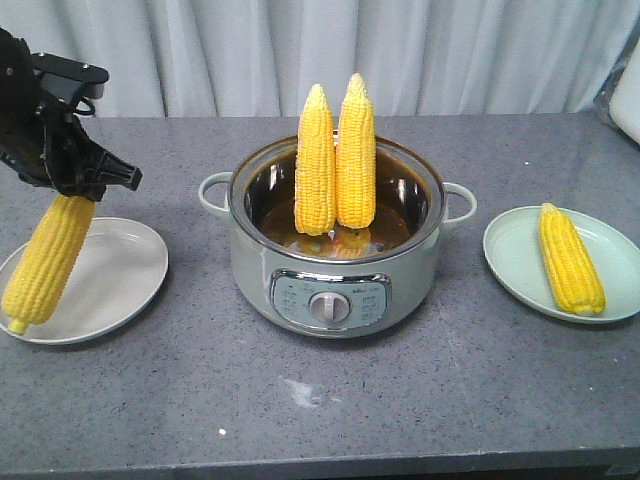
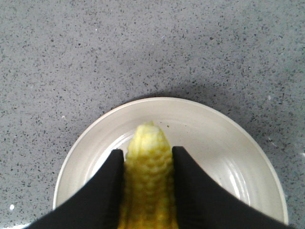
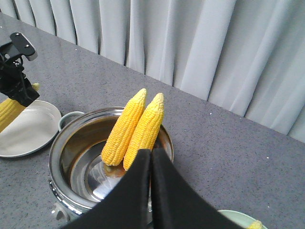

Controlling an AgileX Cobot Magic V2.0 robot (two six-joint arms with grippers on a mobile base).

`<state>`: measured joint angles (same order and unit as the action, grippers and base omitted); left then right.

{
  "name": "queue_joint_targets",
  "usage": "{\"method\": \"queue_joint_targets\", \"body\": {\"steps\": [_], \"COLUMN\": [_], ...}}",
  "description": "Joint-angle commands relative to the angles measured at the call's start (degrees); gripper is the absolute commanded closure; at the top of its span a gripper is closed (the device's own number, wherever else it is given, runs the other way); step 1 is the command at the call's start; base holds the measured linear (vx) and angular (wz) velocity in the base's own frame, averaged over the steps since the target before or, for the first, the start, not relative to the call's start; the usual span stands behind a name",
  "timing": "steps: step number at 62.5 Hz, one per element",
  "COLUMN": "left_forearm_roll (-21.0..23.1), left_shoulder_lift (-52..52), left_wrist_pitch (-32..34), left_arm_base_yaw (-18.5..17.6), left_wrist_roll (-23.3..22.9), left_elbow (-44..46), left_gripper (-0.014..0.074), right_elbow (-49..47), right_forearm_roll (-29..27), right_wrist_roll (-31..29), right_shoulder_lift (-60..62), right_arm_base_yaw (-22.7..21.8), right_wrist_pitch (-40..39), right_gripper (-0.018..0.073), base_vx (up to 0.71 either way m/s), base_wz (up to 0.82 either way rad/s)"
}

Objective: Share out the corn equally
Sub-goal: 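Lower the held corn cob onto the white plate, open left gripper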

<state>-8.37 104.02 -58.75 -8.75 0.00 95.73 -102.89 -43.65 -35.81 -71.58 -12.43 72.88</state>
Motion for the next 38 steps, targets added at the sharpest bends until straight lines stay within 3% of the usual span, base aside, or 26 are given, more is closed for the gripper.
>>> {"method": "queue_joint_targets", "body": {"steps": [1, 10, 27, 38], "left_forearm_roll": [0.29, 0.29, 0.34, 0.46], "left_shoulder_lift": [-2.85, -2.85, -2.85, -2.85], "left_wrist_pitch": [1.99, 1.41, -0.82, -2.05], "left_arm_base_yaw": [0.07, 0.07, 0.07, 0.07], "left_wrist_roll": [0.0, 0.0, -0.6, -0.6], "left_elbow": [1.38, 1.38, 1.38, 1.38], "left_gripper": [0.0532, 0.0446, 0.0202, 0.0138], "right_elbow": [-1.59, -1.59, -1.59, -1.59], "right_forearm_roll": [-2.01, -2.01, -2.18, -3.05], "right_wrist_roll": [0.39, 1.58, 1.65, 1.65], "right_shoulder_lift": [0.79, 0.79, 0.79, 0.79], "right_arm_base_yaw": [-0.33, -0.33, -0.33, -0.33], "right_wrist_pitch": [0.98, 0.4, 0.28, 0.28], "right_gripper": [0.0564, 0.0564, 0.0564, 0.0564], "base_vx": [0.0, 0.0, 0.0, 0.0], "base_wz": [0.0, 0.0, 0.0, 0.0]}}
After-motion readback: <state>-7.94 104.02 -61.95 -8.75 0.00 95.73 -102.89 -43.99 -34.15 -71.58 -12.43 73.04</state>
